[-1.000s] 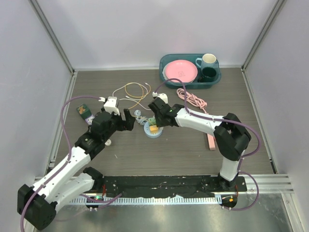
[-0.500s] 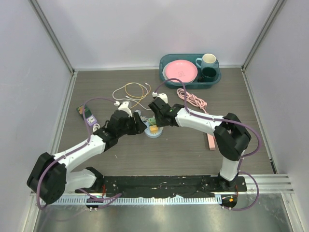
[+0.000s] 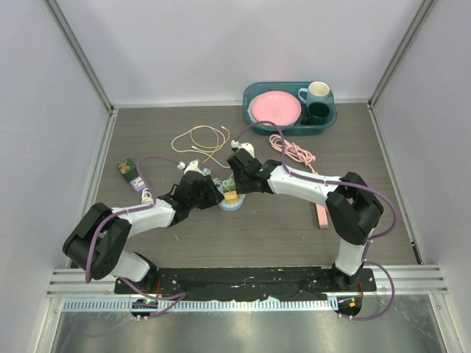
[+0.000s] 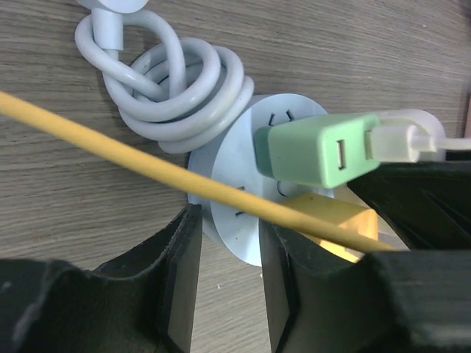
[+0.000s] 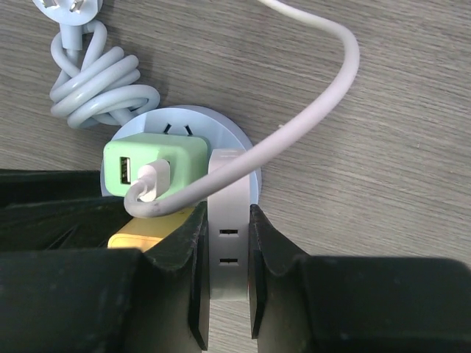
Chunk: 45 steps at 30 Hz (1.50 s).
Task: Insert the plug
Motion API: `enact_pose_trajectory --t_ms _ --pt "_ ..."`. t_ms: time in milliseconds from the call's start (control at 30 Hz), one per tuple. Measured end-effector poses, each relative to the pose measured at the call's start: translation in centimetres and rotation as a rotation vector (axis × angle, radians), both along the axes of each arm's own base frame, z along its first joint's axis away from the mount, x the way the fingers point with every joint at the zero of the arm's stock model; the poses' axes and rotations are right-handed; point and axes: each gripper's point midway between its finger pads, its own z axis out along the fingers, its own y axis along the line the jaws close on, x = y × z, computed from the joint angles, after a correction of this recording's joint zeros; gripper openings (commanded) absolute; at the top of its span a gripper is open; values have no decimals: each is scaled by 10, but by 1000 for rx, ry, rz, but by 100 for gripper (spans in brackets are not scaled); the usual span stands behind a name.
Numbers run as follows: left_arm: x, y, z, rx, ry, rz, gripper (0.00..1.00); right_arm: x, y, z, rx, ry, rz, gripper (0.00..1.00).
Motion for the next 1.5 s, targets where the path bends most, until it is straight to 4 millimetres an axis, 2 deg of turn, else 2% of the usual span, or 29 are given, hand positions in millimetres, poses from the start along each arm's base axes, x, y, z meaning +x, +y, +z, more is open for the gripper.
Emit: enact_pose_trajectory --t_ms 100,167,200,300,900,1233,1367,1467,1500 --pt "3 1 -9 7 12 19 25 -1 0 0 8 -1 2 1" --pt "6 -1 -8 -2 3 26 19 0 -1 0 9 -6 -1 1" --pt "8 -1 -8 -8 1 32 12 1 -2 0 9 -8 -5 1" --pt "14 -5 -6 -29 -6 41 7 4 -7 0 0 -16 -22 1" --pt "20 -9 -5 -62 -13 61 4 15 -16 -17 35 -15 -77 1" --pt "20 -8 -5 -63 -12 65 8 15 -15 -5 32 -10 -75 1" --pt "20 -9 -4 -66 -12 62 8 12 -18 -2 5 14 -75 11" --pt "18 -11 -4 -68 -11 55 9 9 -21 -1 -18 33 -73 21" --pt "18 -11 -4 -69 -10 51 10 8 -22 0 -25 38 -73 28"
